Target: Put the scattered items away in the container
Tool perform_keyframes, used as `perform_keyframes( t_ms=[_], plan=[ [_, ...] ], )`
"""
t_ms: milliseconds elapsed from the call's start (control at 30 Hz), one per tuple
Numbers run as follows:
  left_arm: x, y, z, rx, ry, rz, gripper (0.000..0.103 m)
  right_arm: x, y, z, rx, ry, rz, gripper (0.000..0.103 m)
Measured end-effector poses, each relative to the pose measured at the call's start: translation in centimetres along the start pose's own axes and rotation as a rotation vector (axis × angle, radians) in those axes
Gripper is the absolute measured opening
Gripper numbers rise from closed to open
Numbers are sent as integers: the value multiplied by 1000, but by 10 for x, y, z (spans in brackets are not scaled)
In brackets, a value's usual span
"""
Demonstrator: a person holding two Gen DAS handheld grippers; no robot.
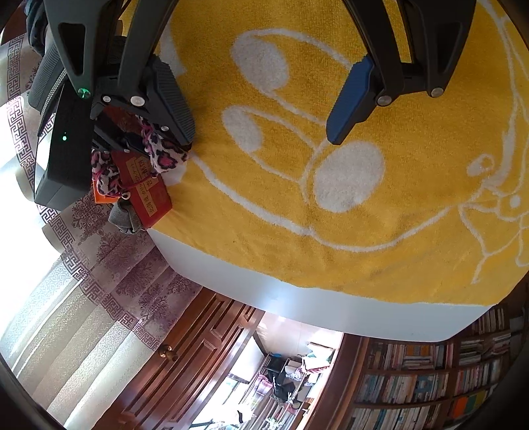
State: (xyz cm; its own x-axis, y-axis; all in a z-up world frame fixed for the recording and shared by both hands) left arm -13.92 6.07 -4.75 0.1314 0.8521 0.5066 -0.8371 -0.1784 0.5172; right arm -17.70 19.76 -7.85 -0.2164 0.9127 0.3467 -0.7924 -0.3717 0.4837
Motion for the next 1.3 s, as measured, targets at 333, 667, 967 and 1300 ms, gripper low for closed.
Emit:
perform_keyframes(
  t_ms=[333,667,967,1300],
  plan=[
    [4,-1,-1,2,0,-12,84,39,36,145,370,138,-199,29],
    [9,1,7,18,-14,-20,84,127,36,192,455,49,-421,31],
    [10,-1,2,11,0,-40,84,206,1,101,256,6,-622,33],
    [22,-3,1,19,-21,-106,84,211,-32,16,109,31,-654,40]
  ],
)
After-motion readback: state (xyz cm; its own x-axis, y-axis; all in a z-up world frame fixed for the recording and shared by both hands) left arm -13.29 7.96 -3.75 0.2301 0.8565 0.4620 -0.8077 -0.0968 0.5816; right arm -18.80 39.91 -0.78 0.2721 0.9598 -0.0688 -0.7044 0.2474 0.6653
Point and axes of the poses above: each gripper's, at about its wrist camera, not at the fingertips, and z roughly against the way its jaws point, x to its right, y to its top, the point moved 8 cm from there along -z, roughly the way its jaws point, and after that the axes turned 5 degrees about -y, right-handed, at the moved point
